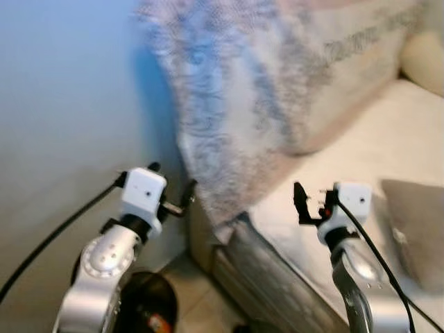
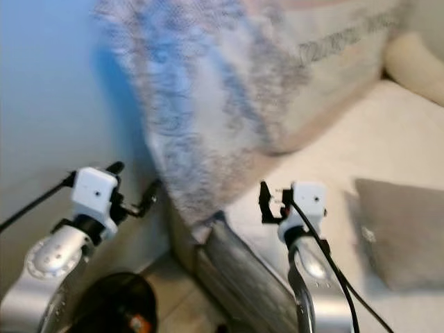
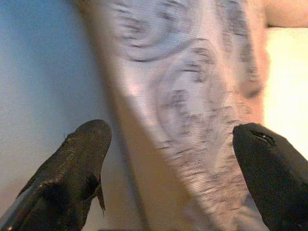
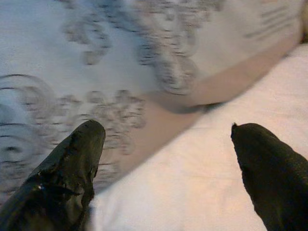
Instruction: Clean up the room
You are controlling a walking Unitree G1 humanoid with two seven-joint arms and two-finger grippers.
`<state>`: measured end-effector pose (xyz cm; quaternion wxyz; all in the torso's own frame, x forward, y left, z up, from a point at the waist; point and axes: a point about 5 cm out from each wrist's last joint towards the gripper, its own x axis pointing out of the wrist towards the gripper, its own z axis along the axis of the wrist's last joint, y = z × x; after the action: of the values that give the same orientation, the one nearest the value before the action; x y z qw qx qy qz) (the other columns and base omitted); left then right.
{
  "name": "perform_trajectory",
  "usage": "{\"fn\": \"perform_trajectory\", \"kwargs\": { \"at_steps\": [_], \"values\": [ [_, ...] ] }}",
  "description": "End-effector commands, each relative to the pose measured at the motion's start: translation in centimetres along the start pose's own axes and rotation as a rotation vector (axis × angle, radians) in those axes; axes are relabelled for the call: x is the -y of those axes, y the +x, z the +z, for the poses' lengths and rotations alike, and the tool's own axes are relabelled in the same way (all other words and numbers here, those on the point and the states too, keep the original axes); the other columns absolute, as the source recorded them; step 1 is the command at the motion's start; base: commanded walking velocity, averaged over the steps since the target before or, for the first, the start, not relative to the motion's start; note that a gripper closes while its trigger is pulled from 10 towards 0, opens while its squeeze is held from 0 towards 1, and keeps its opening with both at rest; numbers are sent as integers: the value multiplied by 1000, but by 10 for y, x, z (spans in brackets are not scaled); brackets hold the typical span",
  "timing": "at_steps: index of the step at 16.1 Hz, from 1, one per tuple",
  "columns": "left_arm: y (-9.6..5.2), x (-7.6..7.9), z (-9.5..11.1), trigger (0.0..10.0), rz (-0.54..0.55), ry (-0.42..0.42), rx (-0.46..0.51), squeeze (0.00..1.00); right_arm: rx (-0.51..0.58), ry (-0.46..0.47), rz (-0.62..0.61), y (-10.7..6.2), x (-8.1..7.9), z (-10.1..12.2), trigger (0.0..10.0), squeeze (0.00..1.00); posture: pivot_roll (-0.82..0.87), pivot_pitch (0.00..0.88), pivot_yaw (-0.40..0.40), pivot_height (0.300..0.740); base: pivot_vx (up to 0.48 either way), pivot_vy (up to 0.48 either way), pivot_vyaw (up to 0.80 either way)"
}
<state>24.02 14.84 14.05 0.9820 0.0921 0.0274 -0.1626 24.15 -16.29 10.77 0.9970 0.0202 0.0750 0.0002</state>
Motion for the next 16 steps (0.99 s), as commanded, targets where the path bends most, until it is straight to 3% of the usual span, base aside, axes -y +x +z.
{"fn": "perform_trajectory", "kwargs": {
  "at_steps": [1, 9, 16],
  "values": [
    [0, 5, 3, 10000, -20, -9, 15, 0, -6, -4, -25, -2, 5, 0, 10000, 0, 0, 0, -17, 740, 0, 0, -800],
    [2, 2, 4, 10000, -7, 27, 27, 0, -4, 10, -34, -4, 3, 2, 10000, 0, -3, 0, -10, 740, 0, 0, -800],
    [3, -2, 4, 10000, 2, 1, 26, 0, -43, 40, -24, -2, 1, -3, 10000, 0, -2, 0, -12, 740, 0, 0, -800]
  ]
}}
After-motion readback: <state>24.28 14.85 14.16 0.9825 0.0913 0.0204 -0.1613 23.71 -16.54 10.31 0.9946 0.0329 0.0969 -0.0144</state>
